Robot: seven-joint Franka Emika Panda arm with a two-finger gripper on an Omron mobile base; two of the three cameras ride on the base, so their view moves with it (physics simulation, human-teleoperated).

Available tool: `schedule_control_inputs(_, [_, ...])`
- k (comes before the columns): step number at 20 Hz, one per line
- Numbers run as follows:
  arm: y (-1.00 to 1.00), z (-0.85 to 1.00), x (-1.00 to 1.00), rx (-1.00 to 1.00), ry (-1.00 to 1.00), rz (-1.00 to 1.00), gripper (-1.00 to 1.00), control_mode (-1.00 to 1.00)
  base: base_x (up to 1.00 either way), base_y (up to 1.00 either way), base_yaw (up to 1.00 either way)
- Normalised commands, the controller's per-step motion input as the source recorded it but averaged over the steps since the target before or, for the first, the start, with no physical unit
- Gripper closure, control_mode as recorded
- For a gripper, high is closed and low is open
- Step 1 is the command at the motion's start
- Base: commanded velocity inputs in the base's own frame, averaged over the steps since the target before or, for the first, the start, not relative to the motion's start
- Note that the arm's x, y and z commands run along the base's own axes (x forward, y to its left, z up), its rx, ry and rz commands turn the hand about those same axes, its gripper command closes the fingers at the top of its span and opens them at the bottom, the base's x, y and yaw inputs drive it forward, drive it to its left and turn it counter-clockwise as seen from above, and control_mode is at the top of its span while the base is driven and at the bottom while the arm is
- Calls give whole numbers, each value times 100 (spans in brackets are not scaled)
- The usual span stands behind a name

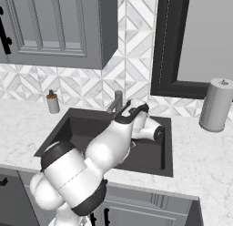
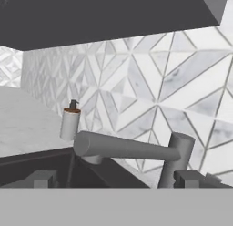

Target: Put the colander in the sink, put the kiwi, tangerine in the colander, and turn on the sink faucet and pour water over the colander.

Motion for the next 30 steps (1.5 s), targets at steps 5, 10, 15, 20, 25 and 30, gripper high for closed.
schedule_control_inputs(5, [2, -6, 27, 8, -2, 0, -100, -100, 0, 0, 0])
schedule_control_inputs(10, [0, -2, 33, 11, -1, 0, -100, -100, 0, 0, 0])
schedule_control_inputs(15, [0, 0, 33, 7, 0, 0, -100, -100, 0, 0, 0])
schedule_control_inputs(20, [-8, -9, 39, 6, 0, 0, -100, -100, 0, 0, 0])
schedule_control_inputs(25, [-14, -14, 21, 5, -3, 0, -100, -100, 0, 0, 0])
schedule_control_inputs(30, [-10, -12, 4, 2, -10, 0, -100, -100, 0, 0, 0])
